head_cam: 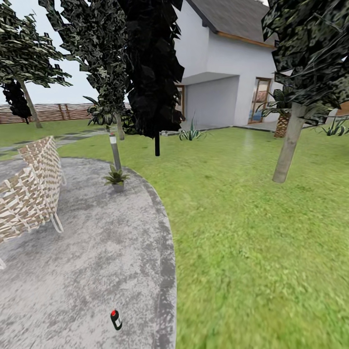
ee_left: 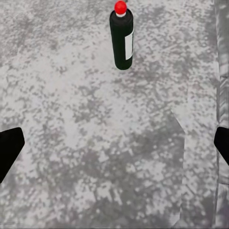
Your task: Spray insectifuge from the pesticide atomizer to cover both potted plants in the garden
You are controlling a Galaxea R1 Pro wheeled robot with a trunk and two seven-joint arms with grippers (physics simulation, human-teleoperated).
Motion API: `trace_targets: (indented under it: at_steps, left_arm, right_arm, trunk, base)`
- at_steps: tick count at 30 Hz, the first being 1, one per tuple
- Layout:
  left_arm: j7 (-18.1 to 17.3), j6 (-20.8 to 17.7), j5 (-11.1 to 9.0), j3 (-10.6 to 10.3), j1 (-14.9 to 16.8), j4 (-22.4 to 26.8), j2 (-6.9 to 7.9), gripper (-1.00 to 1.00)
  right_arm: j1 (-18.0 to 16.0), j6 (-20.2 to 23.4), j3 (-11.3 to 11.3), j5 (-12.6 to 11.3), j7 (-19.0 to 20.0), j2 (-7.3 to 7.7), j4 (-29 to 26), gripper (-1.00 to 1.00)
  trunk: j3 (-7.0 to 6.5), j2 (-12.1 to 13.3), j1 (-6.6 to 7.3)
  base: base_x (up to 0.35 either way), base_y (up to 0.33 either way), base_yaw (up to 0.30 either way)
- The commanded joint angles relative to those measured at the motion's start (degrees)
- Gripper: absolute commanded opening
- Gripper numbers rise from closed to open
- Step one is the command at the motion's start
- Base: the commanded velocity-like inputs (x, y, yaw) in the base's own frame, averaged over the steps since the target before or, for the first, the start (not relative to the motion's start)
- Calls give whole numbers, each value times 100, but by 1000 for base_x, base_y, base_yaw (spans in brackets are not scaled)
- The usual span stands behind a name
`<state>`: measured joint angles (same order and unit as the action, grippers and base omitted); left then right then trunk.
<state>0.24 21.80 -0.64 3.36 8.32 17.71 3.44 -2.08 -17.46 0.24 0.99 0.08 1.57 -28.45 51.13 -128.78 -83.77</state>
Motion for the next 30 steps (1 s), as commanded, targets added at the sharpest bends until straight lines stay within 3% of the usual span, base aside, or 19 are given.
trace_targets:
  at_steps: [1,19,22,24,27,30]
  left_arm:
    - [2,18,-6,7,3,-5,-1,100]
    - [-6,-18,12,-6,75,14,-7,100]
    - [-24,-89,50,-24,573,29,-10,100]
    - [-46,-158,67,-47,1225,-38,-3,100]
    - [-61,-459,78,-60,1664,-85,10,100]
    - [-69,-703,91,-77,1793,-97,40,100]
  right_arm:
    - [-3,-17,2,10,1,1,4,100]
    - [-6,-6,-44,8,-30,46,-201,100]
    - [-126,19,-49,10,-40,66,-1135,100]
    - [-453,78,-50,10,-42,69,-1821,100]
    - [-1044,579,-53,7,-43,69,-2056,100]
    - [-1471,1323,-59,0,-43,71,-2126,100]
  trunk:
    - [5,-2,0]
    - [5,-2,0]
    - [5,-2,0]
    - [5,-2,0]
    - [5,-2,0]
    - [5,-2,0]
  base:
    - [59,34,0]
    - [6,3,76]
    - [0,0,1]
    - [0,0,0]
    - [0,0,0]
    - [0,0,0]
